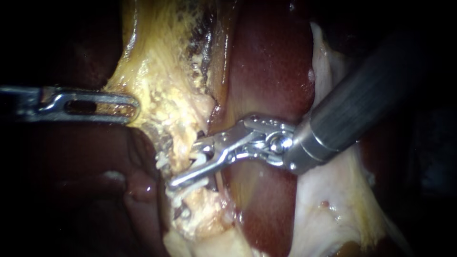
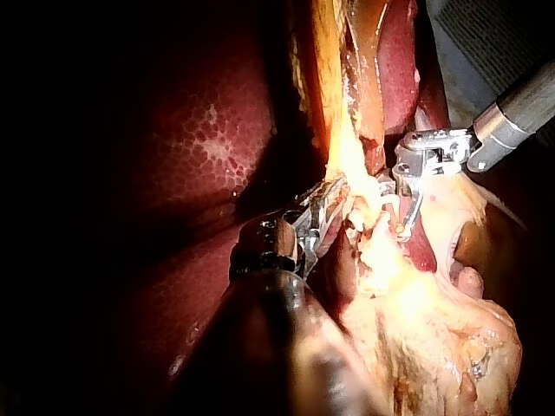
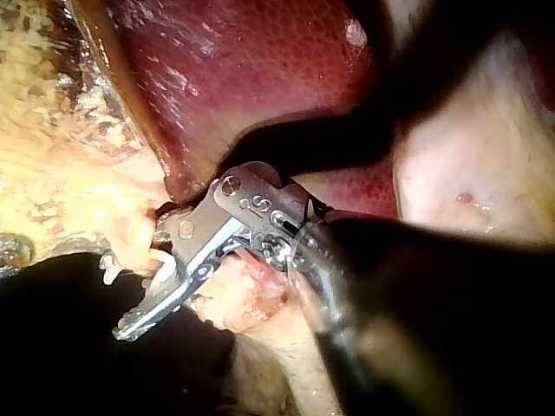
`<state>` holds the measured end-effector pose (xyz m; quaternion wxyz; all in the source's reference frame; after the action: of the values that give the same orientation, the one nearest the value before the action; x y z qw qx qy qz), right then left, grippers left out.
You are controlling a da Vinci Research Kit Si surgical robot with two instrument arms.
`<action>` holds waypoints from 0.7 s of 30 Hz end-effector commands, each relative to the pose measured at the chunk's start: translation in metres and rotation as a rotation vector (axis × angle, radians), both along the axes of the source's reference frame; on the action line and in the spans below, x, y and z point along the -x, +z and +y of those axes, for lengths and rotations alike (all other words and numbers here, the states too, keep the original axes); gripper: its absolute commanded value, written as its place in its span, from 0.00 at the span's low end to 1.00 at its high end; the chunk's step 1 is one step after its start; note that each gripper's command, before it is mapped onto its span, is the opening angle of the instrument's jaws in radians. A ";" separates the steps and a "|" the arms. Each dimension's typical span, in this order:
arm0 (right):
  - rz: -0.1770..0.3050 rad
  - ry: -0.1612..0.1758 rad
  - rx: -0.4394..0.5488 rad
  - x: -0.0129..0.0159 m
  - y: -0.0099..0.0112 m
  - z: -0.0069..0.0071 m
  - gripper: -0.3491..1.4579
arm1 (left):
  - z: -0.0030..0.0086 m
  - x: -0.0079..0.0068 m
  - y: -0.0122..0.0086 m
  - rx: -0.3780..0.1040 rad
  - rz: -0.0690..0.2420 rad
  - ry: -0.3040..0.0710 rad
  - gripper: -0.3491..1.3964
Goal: Clipping third clip left tube
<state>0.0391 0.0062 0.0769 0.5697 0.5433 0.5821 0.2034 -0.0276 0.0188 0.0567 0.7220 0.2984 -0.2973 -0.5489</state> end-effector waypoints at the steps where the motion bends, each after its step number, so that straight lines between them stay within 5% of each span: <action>1: -0.009 -0.001 -0.002 0.0000 -0.0002 0.0003 0.47 | 0.0000 0.0000 0.0000 0.000 0.000 0.000 0.00; 8: -0.082 -0.039 -0.036 -0.0002 -0.0007 0.0008 0.47 | 0.0000 0.0001 0.0000 0.000 0.000 0.000 0.00; 17: -0.135 -0.040 -0.098 -0.0004 -0.0010 0.0006 0.45 | 0.0000 0.0001 0.0000 0.000 0.000 -0.001 0.00; 19: -0.141 -0.037 -0.103 -0.0004 -0.0011 0.0006 0.39 | 0.0000 0.0001 0.0000 0.000 0.000 -0.001 0.00; 21: -0.140 -0.039 -0.103 0.0000 -0.0012 0.0004 0.21 | 0.0000 0.0001 0.0000 0.000 0.000 -0.001 0.00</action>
<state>0.0389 0.0066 0.0757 0.5858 0.5635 0.5237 0.2549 -0.0277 0.0187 0.0568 0.7219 0.2982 -0.2973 -0.5491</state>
